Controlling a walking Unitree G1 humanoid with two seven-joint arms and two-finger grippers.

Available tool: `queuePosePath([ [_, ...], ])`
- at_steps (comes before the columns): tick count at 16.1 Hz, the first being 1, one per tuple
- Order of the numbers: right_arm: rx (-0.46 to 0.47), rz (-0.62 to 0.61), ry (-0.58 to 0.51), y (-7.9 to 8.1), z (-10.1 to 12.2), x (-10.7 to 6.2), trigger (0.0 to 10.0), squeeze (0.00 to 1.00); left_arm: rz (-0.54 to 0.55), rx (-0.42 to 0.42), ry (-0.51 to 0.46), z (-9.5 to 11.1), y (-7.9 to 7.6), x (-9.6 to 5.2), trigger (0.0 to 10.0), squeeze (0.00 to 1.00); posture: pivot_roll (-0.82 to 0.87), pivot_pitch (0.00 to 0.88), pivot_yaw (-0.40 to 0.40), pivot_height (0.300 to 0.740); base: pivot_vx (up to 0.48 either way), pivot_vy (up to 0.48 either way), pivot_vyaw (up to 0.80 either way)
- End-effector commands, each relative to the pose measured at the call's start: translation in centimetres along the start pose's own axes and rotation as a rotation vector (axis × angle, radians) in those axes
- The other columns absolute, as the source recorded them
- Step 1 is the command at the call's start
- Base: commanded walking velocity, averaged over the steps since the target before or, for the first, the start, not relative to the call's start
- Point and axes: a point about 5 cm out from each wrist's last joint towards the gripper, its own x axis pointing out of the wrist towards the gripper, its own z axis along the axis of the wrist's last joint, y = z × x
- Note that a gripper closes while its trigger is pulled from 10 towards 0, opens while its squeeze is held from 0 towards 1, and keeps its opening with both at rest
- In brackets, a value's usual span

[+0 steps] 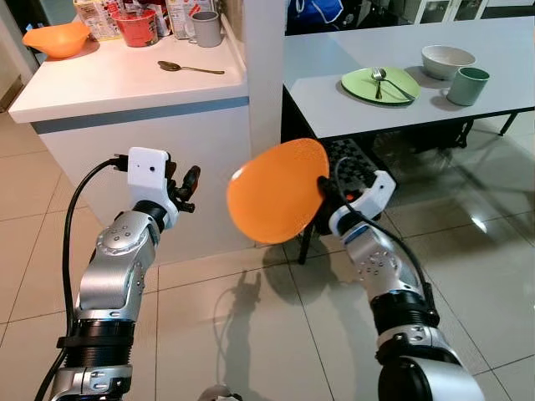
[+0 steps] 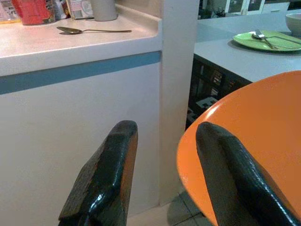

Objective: Setting the table

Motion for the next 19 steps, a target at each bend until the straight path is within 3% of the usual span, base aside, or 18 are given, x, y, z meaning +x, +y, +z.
queuePosePath([
  [1, -0.002, 0.037, -0.029, 0.8, 0.8, 0.1, 10.0, 0.00, 0.000, 0.004, 0.001, 0.2, -0.1, 0.2, 10.0, 0.00, 0.19, 0.000, 0.013, 0.740, 0.000, 0.000, 0.00],
  [4, -0.026, 0.033, -0.006, 0.8, 0.1, 0.0, 10.0, 0.00, 0.013, 0.019, -0.010, 0.5, -0.5, 0.4, 10.0, 0.00, 0.18, 0.000, 0.014, 0.740, 0.000, 0.000, 0.00],
  [8, -0.086, 0.049, 0.021, 1.1, -0.7, -0.1, 10.0, 0.00, 0.016, 0.041, -0.021, 0.9, -0.8, 0.7, 10.0, 0.00, 0.18, 0.000, 0.016, 0.740, 0.000, -0.478, 0.00],
  [13, -0.141, 0.061, 0.031, 1.4, -1.4, -0.4, 10.0, 0.00, 0.020, 0.113, -0.010, 0.6, -1.1, 0.9, 10.0, 0.00, 0.17, 0.000, 0.025, 0.740, 0.242, -0.382, 0.00],
  [14, -0.150, 0.061, 0.030, 1.4, -1.5, -0.4, 10.0, 0.00, 0.027, 0.161, -0.010, 0.6, -1.1, 1.0, 10.0, 0.00, 0.17, 0.000, 0.030, 0.740, 0.360, -0.315, 0.00],
  [16, -0.175, 0.061, 0.027, 1.5, -1.5, -0.5, 10.0, 0.00, 0.004, 0.212, -0.029, 0.8, -1.9, 1.1, 10.0, 0.00, 0.16, 0.000, 0.035, 0.740, 0.000, 0.000, 0.00],
  [19, -0.227, 0.050, 0.020, 1.4, -1.5, -0.7, 10.0, 0.00, -0.039, 0.193, -0.028, 0.7, -2.9, 1.5, 10.0, 0.00, 0.14, 0.000, 0.039, 0.740, 0.000, 0.000, -0.25],
])
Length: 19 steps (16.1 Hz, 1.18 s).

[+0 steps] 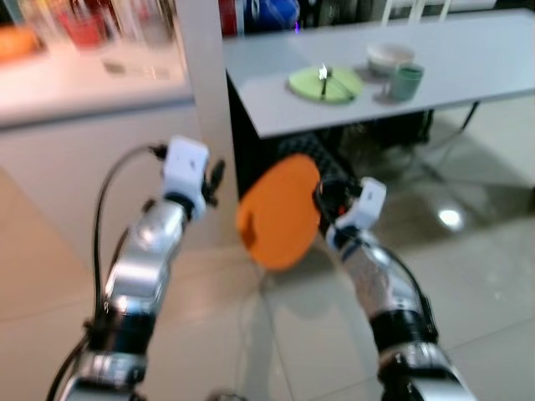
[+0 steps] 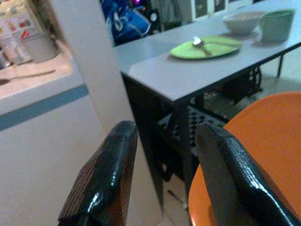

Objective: Setting the table

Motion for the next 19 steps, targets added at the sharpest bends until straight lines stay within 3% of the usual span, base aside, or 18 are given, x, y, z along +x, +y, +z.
queuePosePath([
  [1, -0.023, 0.039, -0.040, 0.9, 0.8, 0.0, 10.0, 0.00, -0.034, -0.019, -0.005, 0.1, -0.6, 0.0, 10.0, 0.00, 0.13, 0.000, 0.040, 0.740, 0.000, 0.000, 0.00],
  [8, -0.057, 0.041, -0.033, 0.8, 0.7, -0.7, 10.0, 0.00, -0.076, 0.009, -0.037, 1.0, -2.8, 0.6, 10.0, 0.00, 0.10, 0.000, 0.029, 0.740, 0.411, 0.000, 0.00],
  [19, -0.084, 0.066, -0.035, 1.6, 0.5, -0.7, 10.0, 0.00, -0.080, 0.046, -0.055, 1.7, -3.5, 1.0, 10.0, 0.00, 0.09, 0.000, 0.035, 0.740, 0.480, 0.000, 0.00],
])
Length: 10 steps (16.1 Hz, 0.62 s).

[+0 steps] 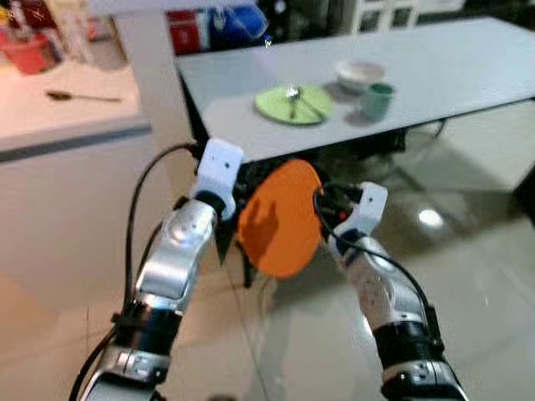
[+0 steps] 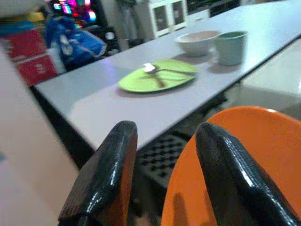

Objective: Setting the table

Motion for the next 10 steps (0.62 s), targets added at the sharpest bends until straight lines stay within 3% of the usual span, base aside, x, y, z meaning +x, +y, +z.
queuePosePath([
  [1, 0.002, 0.061, -0.020, 1.64, 0.41, 0.48, 10.0, 0.00, 0.022, 0.027, -0.017, 0.43, 0.55, -0.02, 10.0, 0.00, 0.10, 0.000, 0.032, 0.740, 0.472, 0.000, 0.00],
  [6, -0.006, 0.079, -0.018, 2.08, 0.64, 0.91, 10.0, 0.00, 0.036, 0.069, -0.018, 0.55, 0.34, 0.22, 10.0, 0.00, 0.11, 0.000, 0.031, 0.740, 0.401, -0.224, 0.00],
  [10, -0.017, 0.089, -0.021, 2.36, 0.76, 1.06, 10.0, 0.00, 0.042, 0.113, -0.015, 0.61, 0.47, 0.56, 10.0, 0.00, 0.11, 0.000, 0.034, 0.740, 0.209, -0.401, 0.00],
])
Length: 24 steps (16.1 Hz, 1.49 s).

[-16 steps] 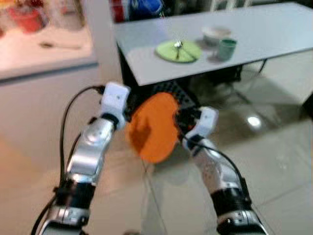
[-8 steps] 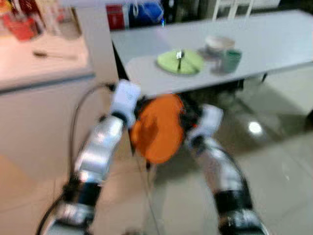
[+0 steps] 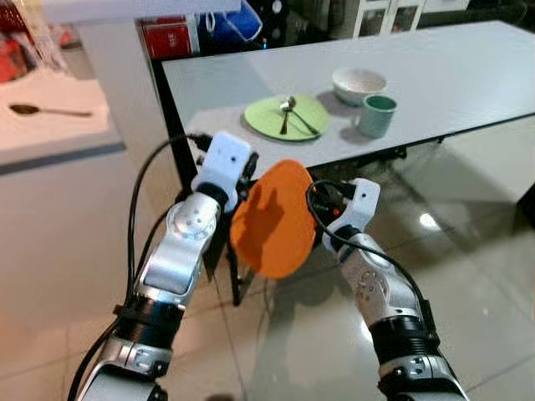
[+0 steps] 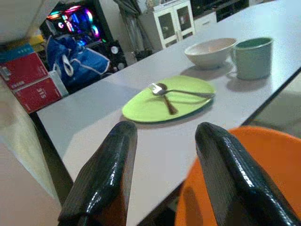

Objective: Setting the table

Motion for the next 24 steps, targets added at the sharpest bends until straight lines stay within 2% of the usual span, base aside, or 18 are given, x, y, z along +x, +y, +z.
queuePosePath([
  [1, -0.015, 0.054, -0.042, 1.5, 1.1, 0.6, 10.0, 0.00, 0.017, 0.017, 0.016, -0.3, 0.3, 0.1, 10.0, 0.00, 0.11, 0.000, 0.034, 0.740, 0.000, -0.439, 0.00],
  [9, 0.011, 0.050, -0.047, 1.2, 1.3, 0.9, 10.0, 0.00, 0.005, 0.039, -0.002, -0.1, 0.2, 0.2, 10.0, 0.00, 0.11, 0.000, 0.039, 0.740, 0.000, -0.464, 0.00],
  [12, -0.011, 0.083, -0.051, 1.7, 1.2, 0.9, 10.0, 0.00, 0.006, 0.074, 0.000, 0.0, 0.0, 0.6, 10.0, 0.00, 0.11, 0.000, 0.048, 0.740, 0.356, -0.235, 0.00],
  [15, -0.023, 0.115, -0.060, 1.7, 1.2, 0.2, 10.0, 0.00, 0.006, 0.048, 0.011, 0.0, -0.6, 0.5, 10.0, 0.00, 0.10, 0.000, 0.055, 0.740, 0.480, 0.000, 0.00],
  [16, -0.032, 0.184, -0.063, 1.8, 1.5, -0.7, 10.0, 0.00, -0.001, 0.028, 0.003, 0.1, -0.9, 0.5, 10.0, 0.00, 0.09, 0.000, 0.049, 0.740, 0.461, 0.000, 0.00],
  [18, -0.090, 0.325, -0.033, 1.1, 2.3, -3.3, 10.0, 0.00, -0.022, 0.015, -0.019, 0.6, -1.9, 0.8, 10.0, 0.00, 0.07, 0.000, 0.035, 0.740, 0.461, 0.000, 0.00],
  [19, -0.090, 0.325, -0.033, 1.1, 2.3, -3.3, 10.0, 0.00, -0.022, 0.015, -0.019, 0.6, -1.9, 0.8, 10.0, 0.00, 0.07, 0.000, 0.035, 0.740, 0.461, 0.000, 0.00],
  [20, -0.103, 0.336, -0.010, 0.2, 2.7, -3.9, 10.0, 0.00, -0.017, 0.003, -0.023, 0.8, -2.0, 1.0, 10.0, 0.00, 0.06, 0.000, 0.026, 0.740, 0.450, 0.000, 0.00],
  [21, -0.113, 0.267, -0.001, -1.6, 3.3, -3.8, 10.0, 0.00, -0.002, -0.020, -0.037, 1.3, -1.9, 1.1, 10.0, 0.00, 0.05, 0.000, 0.014, 0.740, 0.000, 0.000, 0.00],
  [23, -0.076, 0.210, -0.011, -2.3, 3.7, -3.3, 10.0, 0.00, 0.000, -0.026, -0.054, 1.7, -2.2, 1.5, 10.0, 0.00, 0.06, 0.000, 0.006, 0.740, 0.000, 0.000, 0.00],
  [24, -0.069, 0.218, 0.008, -1.8, 3.1, -3.2, 10.0, 0.00, -0.017, -0.018, -0.056, 1.8, -2.5, 1.5, 10.0, 0.00, 0.06, 0.000, 0.006, 0.740, 0.000, 0.000, 0.00],
])
